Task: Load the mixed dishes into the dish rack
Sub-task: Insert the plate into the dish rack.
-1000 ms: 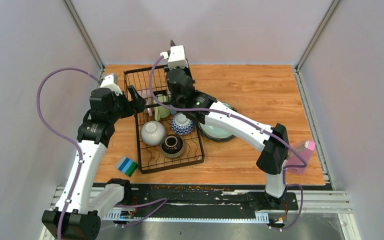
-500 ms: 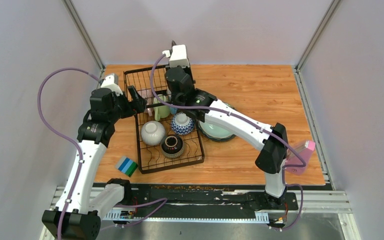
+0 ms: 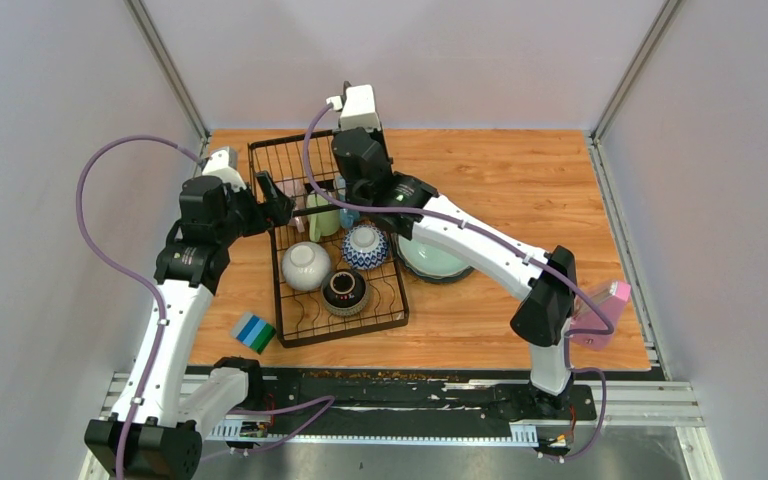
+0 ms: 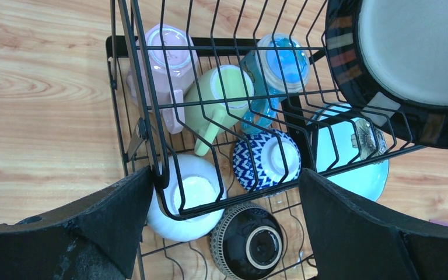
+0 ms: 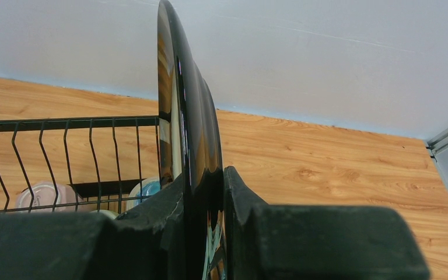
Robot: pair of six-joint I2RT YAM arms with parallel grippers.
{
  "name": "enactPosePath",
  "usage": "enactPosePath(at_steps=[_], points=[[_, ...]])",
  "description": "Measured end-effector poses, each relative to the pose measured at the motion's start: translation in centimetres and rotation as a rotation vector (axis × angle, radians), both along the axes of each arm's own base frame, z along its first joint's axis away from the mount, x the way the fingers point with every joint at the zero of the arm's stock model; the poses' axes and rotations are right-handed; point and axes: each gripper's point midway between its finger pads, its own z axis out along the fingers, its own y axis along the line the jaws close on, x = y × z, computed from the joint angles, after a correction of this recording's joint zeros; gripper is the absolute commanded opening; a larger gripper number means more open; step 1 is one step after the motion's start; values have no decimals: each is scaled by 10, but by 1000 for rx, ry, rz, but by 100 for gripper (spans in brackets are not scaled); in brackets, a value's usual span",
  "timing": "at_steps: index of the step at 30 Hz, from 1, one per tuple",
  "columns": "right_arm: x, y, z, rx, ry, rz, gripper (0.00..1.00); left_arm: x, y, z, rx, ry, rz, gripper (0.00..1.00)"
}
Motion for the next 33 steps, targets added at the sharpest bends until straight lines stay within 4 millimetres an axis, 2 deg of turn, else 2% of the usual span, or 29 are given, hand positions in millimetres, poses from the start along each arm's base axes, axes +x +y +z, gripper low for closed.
enactPosePath(at_steps=[11, 15, 27, 33], points=[[1, 3, 0, -22, 19, 13, 5, 0, -1, 0, -5, 0, -8, 100], [1, 3, 0, -22, 20, 13, 10, 0, -2, 0, -7, 1, -10, 100], [4, -2, -2, 6, 36, 7, 11, 0, -2, -1, -8, 2, -14, 100], [5, -3, -2, 26, 51, 26, 18, 1, -3, -2, -11, 7, -21, 100]])
